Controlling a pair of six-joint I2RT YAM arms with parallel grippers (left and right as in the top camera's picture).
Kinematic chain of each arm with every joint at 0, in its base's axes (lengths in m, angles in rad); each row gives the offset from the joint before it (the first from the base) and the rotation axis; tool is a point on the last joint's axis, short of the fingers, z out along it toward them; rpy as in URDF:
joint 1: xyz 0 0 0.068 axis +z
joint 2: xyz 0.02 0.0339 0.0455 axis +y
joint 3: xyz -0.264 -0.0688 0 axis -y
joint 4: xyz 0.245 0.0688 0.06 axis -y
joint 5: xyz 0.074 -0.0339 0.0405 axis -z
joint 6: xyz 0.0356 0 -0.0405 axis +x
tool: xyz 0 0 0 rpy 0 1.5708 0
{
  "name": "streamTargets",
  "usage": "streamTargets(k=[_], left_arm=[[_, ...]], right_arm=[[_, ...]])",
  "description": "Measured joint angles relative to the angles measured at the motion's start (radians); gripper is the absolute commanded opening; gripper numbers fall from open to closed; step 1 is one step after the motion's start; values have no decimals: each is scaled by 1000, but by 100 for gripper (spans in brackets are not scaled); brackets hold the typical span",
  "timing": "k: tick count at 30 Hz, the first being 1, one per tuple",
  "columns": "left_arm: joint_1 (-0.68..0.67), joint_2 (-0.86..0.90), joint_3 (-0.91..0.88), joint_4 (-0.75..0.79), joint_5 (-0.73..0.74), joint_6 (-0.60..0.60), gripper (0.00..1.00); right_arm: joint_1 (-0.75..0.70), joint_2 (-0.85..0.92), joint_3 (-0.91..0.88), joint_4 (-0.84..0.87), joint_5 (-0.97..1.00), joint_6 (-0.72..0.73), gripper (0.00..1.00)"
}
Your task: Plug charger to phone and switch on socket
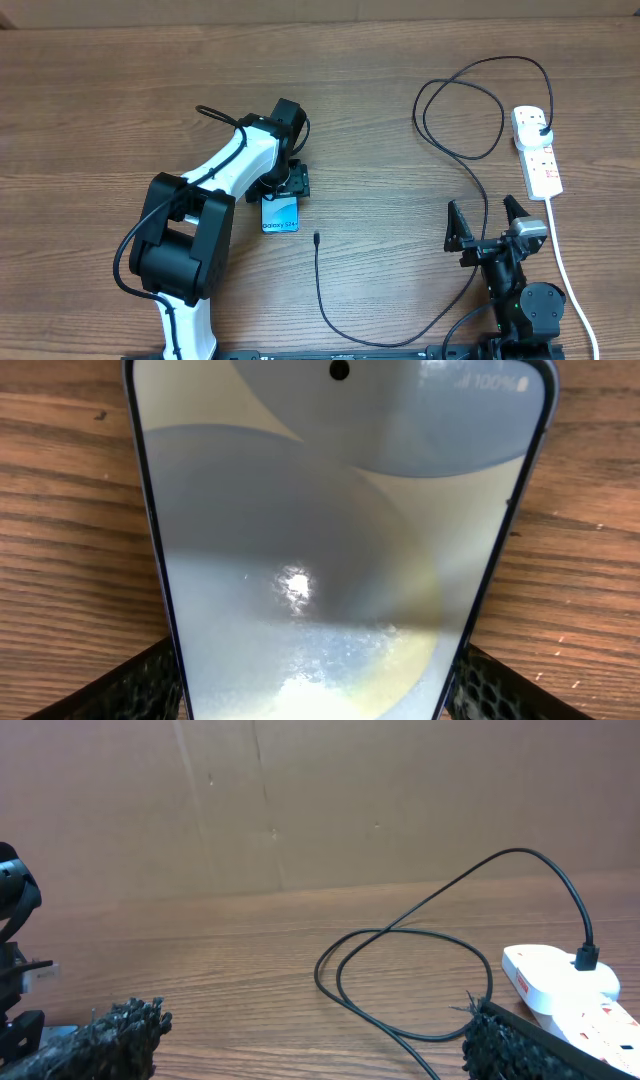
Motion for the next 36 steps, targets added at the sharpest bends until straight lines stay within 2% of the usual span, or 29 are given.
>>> streamTargets(k=[8,13,16,23,29,33,36], left_arm=[[0,0,0,0,0,0,79],[0,-1,0,0,0,2,75],[0,-1,0,0,0,3,76],[2,-1,-2,0,0,6,100],[2,-1,-2,2,1,5,100],[2,-1,-2,2,1,5,100],[1,-1,-2,3,1,2,78]], right_arm=[[0,0,0,0,0,0,100],[0,0,0,-1,0,0,100],[0,0,0,0,0,0,100],[0,0,0,0,0,0,100],[0,0,0,0,0,0,100],[0,0,0,0,0,1,100],[0,0,0,0,0,0,100]])
